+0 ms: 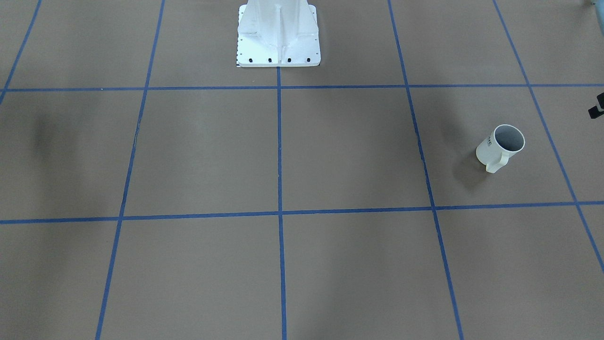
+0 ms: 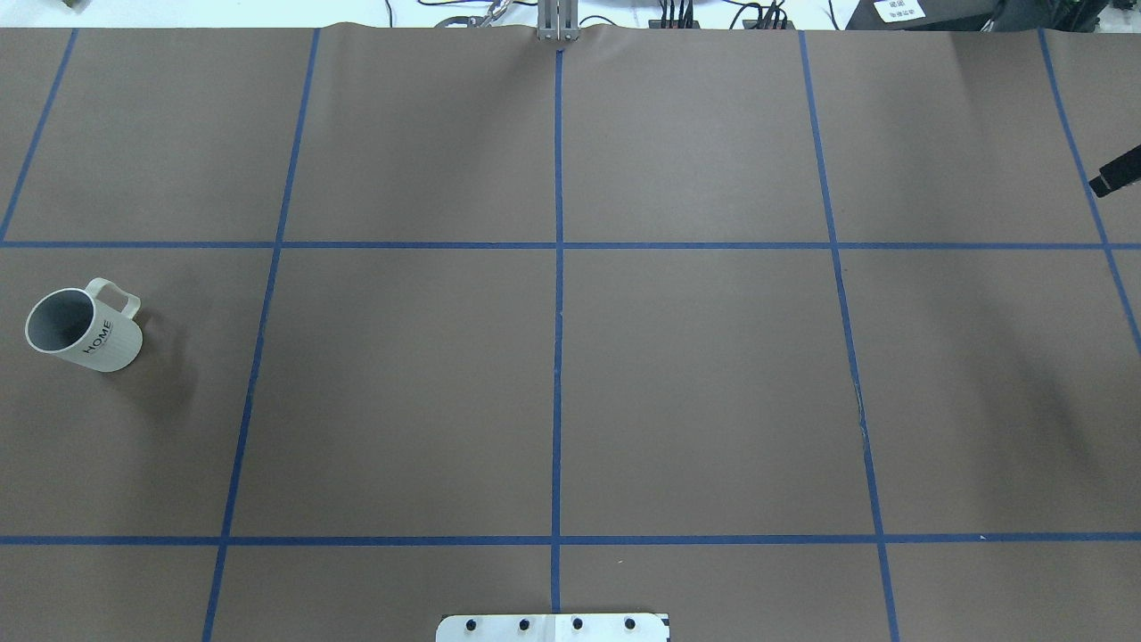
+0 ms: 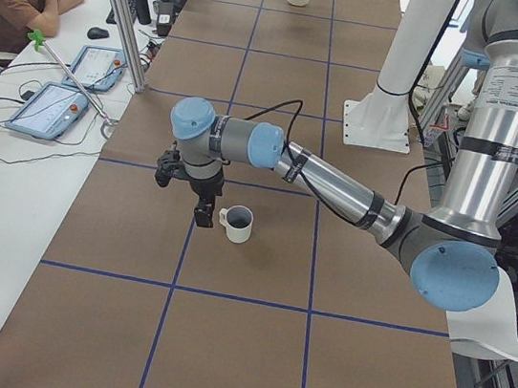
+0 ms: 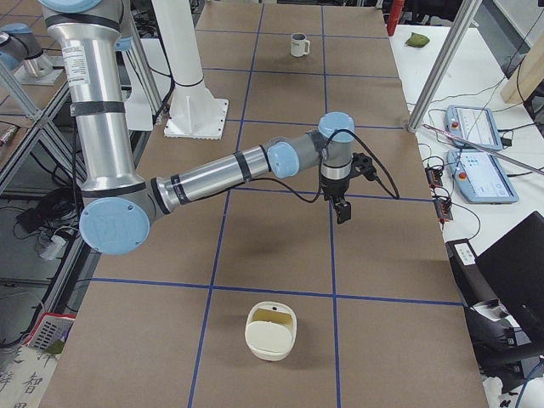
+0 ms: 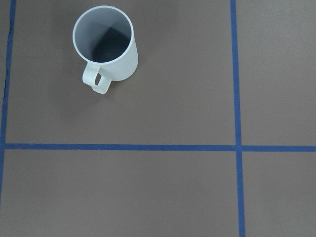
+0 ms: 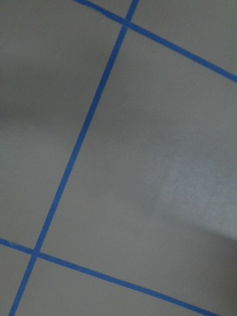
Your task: Left arm hands cup to right arm to dump lemon
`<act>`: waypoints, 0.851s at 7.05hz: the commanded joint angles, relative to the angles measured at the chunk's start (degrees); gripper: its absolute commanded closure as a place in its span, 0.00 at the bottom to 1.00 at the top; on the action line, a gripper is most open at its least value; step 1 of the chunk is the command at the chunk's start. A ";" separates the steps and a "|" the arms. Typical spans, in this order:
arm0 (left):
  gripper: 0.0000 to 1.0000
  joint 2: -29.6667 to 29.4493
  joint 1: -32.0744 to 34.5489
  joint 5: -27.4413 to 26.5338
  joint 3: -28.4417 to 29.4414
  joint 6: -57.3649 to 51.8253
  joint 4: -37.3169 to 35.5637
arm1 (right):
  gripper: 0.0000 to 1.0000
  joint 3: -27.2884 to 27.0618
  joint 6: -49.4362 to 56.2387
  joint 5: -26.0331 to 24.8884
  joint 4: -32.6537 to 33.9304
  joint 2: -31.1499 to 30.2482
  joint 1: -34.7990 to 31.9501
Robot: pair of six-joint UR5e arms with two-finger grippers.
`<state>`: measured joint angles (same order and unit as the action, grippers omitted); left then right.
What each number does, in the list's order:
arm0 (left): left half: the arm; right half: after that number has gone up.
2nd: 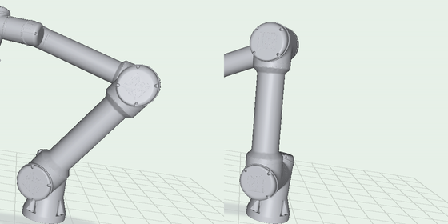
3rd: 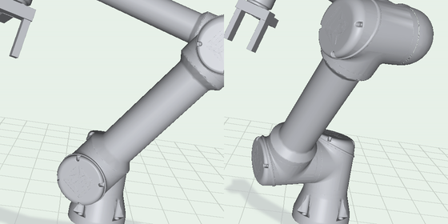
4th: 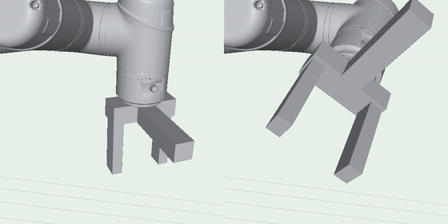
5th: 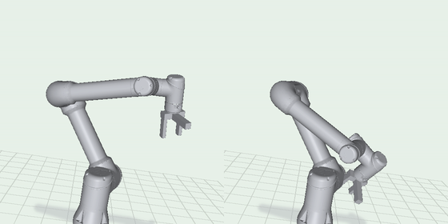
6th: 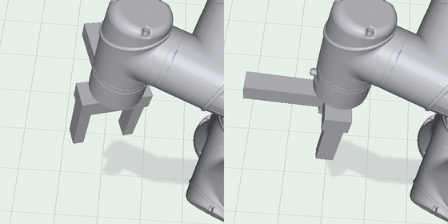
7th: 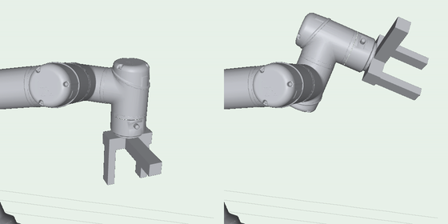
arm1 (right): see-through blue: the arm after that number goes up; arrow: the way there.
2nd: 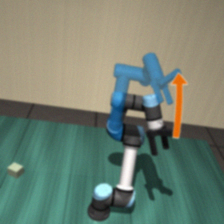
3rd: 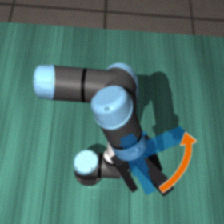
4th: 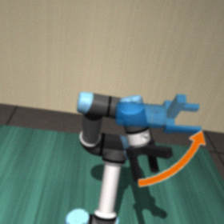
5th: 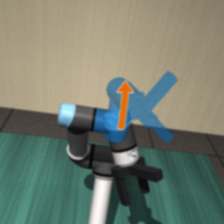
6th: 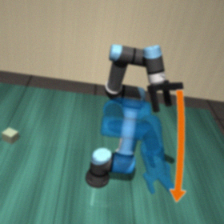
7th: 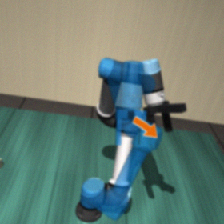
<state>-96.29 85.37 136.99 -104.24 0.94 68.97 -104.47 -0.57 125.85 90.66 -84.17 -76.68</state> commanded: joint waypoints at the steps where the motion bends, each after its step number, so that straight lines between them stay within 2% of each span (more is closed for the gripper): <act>1: 0.00 0.57 4.96 0.03 4.82 -6.99 0.02 | 0.01 -0.47 10.63 2.72 6.59 -2.05 -3.63; 3: 0.00 2.40 5.69 0.03 6.41 -9.73 0.81 | 0.01 -0.38 16.29 3.96 9.79 -5.11 -6.28; 4: 0.00 4.59 5.69 0.03 6.59 -9.56 5.25 | 0.01 -0.03 16.30 7.80 9.80 -6.69 -7.50; 6: 0.00 5.15 5.60 -0.50 6.67 -6.77 6.09 | 0.01 0.32 15.60 9.68 10.41 -8.63 -10.67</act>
<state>-91.30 90.97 136.90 -97.93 -7.52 74.29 -104.30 15.23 134.42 100.54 -91.50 -85.60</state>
